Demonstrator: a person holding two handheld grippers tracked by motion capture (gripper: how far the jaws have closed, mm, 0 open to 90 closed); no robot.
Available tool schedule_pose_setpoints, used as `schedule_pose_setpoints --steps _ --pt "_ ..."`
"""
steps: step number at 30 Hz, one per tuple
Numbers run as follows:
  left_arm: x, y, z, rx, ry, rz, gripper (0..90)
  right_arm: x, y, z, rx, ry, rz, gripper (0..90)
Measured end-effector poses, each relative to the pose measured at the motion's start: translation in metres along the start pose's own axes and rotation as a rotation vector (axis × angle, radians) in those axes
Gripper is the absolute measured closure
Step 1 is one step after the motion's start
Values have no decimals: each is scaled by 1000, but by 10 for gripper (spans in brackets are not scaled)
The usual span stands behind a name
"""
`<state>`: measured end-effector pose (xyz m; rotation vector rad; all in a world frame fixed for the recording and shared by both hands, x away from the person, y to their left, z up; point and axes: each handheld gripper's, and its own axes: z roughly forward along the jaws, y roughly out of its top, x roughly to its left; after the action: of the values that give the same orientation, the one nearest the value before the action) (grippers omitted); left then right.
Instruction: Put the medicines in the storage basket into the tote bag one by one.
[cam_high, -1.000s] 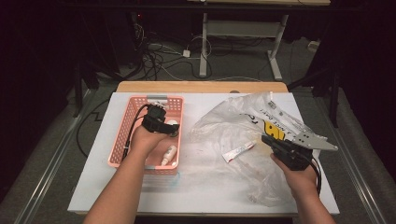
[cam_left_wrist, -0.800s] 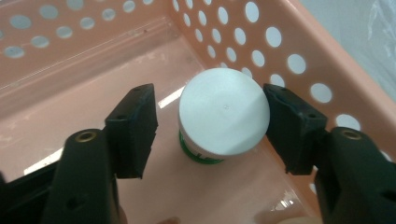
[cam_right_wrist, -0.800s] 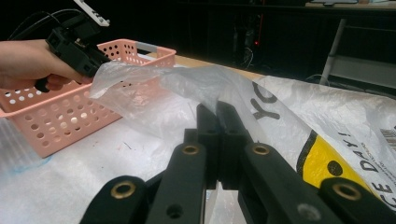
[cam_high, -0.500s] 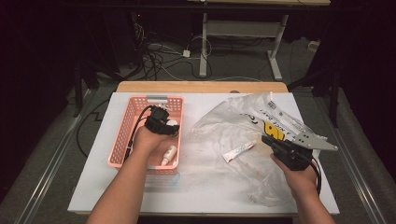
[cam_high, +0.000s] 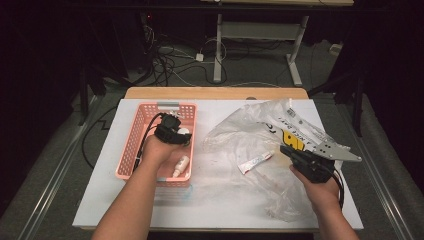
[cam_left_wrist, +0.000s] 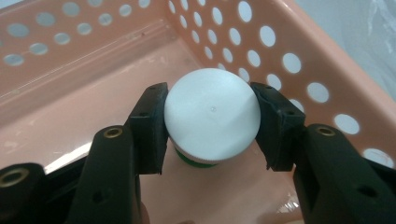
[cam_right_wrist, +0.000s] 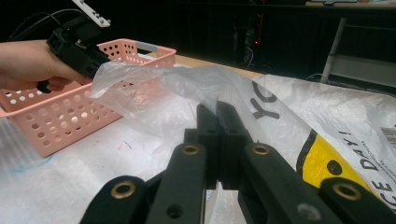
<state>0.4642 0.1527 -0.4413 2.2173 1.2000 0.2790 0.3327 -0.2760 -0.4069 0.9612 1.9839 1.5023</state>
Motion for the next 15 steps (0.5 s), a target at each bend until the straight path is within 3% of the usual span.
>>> schedule_pose_setpoints --steps 15 --pt "-8 -6 -35 -69 6 -19 488 -1 1 -3 -4 -3 -5 900"
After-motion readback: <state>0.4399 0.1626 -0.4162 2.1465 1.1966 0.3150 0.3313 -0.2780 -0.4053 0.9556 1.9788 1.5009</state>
